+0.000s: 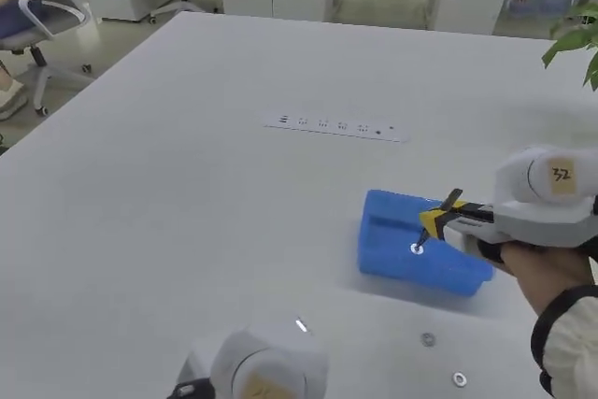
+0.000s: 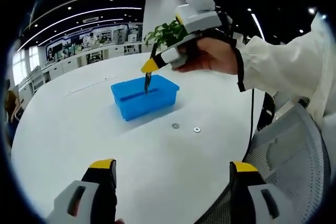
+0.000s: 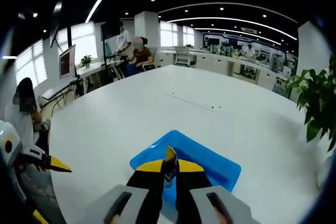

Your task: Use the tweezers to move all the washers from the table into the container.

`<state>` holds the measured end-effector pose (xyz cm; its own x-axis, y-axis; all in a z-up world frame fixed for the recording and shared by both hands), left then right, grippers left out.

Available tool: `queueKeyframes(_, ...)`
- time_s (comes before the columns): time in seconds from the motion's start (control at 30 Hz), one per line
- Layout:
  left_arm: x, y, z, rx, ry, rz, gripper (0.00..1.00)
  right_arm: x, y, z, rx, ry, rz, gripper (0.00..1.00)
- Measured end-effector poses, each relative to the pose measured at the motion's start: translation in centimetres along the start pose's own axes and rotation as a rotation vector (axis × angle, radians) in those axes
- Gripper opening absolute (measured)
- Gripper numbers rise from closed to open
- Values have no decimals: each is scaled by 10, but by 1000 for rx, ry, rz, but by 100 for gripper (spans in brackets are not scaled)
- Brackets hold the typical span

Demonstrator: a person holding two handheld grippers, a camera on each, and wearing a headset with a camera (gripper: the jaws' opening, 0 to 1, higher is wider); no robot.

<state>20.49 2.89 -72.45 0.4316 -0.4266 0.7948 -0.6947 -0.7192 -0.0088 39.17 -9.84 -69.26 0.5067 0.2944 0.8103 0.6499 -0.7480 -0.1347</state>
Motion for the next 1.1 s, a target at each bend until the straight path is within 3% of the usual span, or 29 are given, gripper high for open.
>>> queueKeyframes(0.2, 4, -2, -3, 24, 33, -8, 93, -15, 1, 12, -7, -53, -16, 4)
queueKeyframes(0.4, 3, -2, -2, 39, 24, 5, 92, -28, 0, 16, -5, -95, -9, 4)
queueKeyframes(0.43, 2, -3, -2, 40, 22, 6, 92, -27, 0, 14, -7, -75, -8, 4)
queueKeyframes(0.77, 1, -2, 1, 44, 9, 37, 90, -24, 3, 14, -15, -78, 19, 5)
queueKeyframes(0.87, 1, -3, 1, 50, 9, 33, 90, -20, 4, 9, -23, -55, 22, 5)
queueKeyframes(1.1, 2, -5, -1, 63, 19, 21, 89, 3, -4, -26, -29, 71, 58, 4)
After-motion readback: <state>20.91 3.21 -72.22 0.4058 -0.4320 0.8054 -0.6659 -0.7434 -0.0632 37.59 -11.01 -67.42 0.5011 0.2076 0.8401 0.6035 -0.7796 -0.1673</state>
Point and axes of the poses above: the centre of the closed fingertips' face, and the gripper's own axes: z roughly forward along the fingers, y roughly to its right, x roughly out of its top, the point moved 7 cm from there along -z, roughly backward along the fingers, and after that the axes turned 8 degrees about z, right-handed, at the moved point
